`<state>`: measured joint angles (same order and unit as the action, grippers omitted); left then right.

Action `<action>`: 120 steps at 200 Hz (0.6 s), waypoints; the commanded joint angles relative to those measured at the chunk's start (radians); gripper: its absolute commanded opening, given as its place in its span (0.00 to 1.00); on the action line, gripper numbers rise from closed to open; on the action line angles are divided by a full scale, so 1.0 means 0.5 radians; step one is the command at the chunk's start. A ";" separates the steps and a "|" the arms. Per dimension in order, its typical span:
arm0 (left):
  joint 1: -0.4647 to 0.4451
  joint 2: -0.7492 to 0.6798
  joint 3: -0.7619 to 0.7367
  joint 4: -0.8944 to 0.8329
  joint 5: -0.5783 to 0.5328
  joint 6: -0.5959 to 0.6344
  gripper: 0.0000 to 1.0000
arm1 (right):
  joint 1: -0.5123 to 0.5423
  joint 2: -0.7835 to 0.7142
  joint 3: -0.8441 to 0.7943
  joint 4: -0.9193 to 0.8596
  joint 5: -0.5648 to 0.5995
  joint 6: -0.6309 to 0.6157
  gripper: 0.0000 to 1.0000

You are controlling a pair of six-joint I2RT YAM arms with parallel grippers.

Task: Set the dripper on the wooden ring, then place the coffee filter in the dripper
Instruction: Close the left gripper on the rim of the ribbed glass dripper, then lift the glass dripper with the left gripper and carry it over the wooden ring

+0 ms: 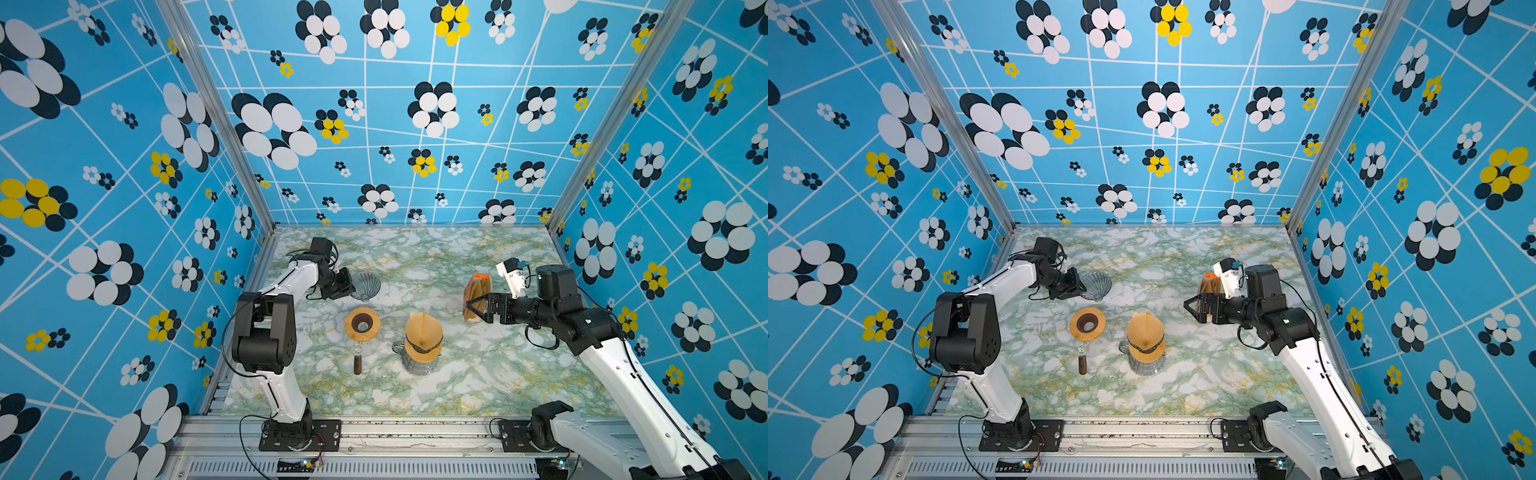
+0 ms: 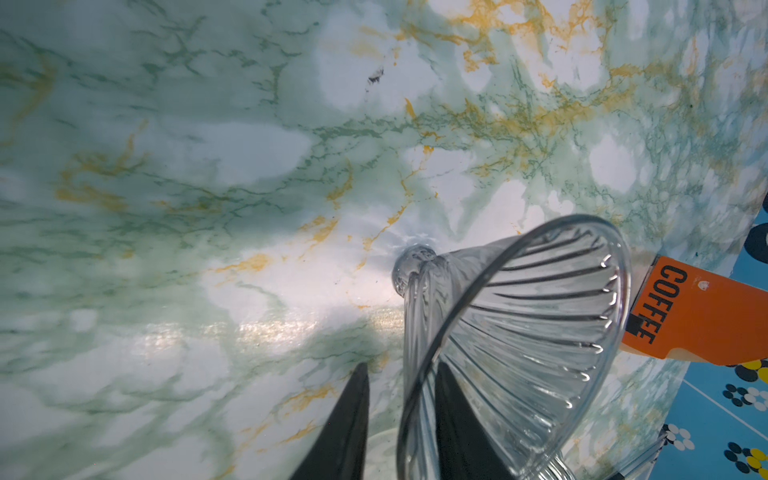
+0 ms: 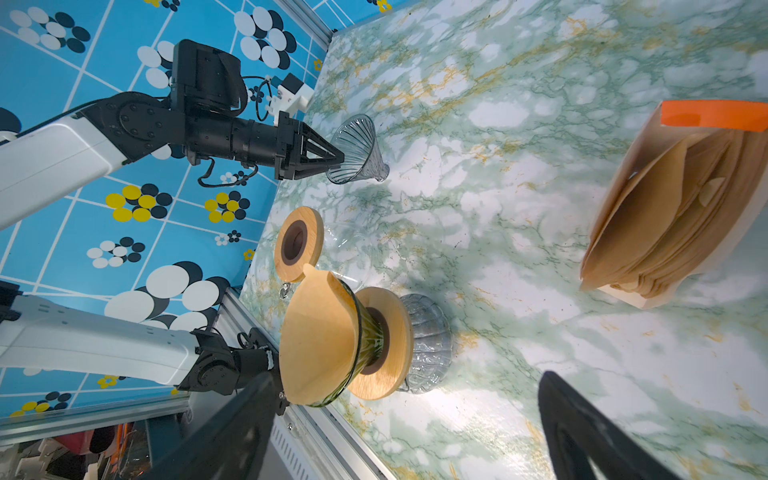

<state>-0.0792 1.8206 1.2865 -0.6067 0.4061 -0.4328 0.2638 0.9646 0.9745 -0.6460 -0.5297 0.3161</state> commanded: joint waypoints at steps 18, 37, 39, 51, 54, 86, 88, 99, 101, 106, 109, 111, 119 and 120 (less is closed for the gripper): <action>-0.016 0.050 0.056 -0.017 -0.027 0.021 0.24 | -0.010 -0.022 -0.040 -0.018 0.024 0.009 0.99; -0.020 0.052 0.055 -0.008 -0.030 0.019 0.22 | -0.010 -0.023 -0.050 -0.018 0.029 0.008 0.99; -0.018 0.052 0.054 -0.005 -0.030 0.018 0.22 | -0.010 -0.021 -0.050 -0.016 0.029 0.007 0.99; -0.020 0.053 0.055 -0.004 -0.033 0.018 0.20 | -0.009 -0.026 -0.053 -0.018 0.032 0.009 0.99; -0.020 0.051 0.054 -0.002 -0.033 0.017 0.20 | -0.009 -0.025 -0.052 -0.021 0.033 0.008 0.99; -0.013 0.022 0.054 0.022 -0.037 0.010 0.15 | -0.009 -0.031 -0.040 -0.030 0.045 0.000 0.99; -0.011 0.018 0.053 0.025 -0.036 0.010 0.15 | -0.009 -0.034 -0.037 -0.030 0.045 0.000 0.99; -0.007 -0.003 0.052 0.041 -0.033 0.003 0.13 | -0.011 -0.037 -0.036 -0.034 0.050 0.001 0.99; -0.007 -0.007 0.054 0.044 -0.033 0.003 0.12 | -0.010 -0.039 -0.038 -0.033 0.052 0.000 0.99; -0.004 -0.014 0.055 0.045 -0.030 0.003 0.12 | -0.010 -0.042 -0.038 -0.033 0.055 0.000 0.99; -0.004 -0.019 0.056 0.045 -0.030 0.002 0.11 | -0.009 -0.042 -0.038 -0.033 0.056 0.000 0.99; -0.004 -0.020 0.059 0.045 -0.029 0.002 0.11 | -0.009 -0.043 -0.038 -0.034 0.057 0.000 1.00; -0.001 -0.031 0.064 0.045 -0.027 -0.001 0.10 | -0.009 -0.043 -0.041 -0.037 0.064 0.000 1.00; -0.001 -0.032 0.065 0.045 -0.027 -0.002 0.10 | -0.009 -0.044 -0.042 -0.036 0.063 0.000 1.00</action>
<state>-0.0811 1.8252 1.2919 -0.5915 0.4038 -0.4339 0.2638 0.9596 0.9588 -0.6468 -0.5182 0.3157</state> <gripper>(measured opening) 0.112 0.994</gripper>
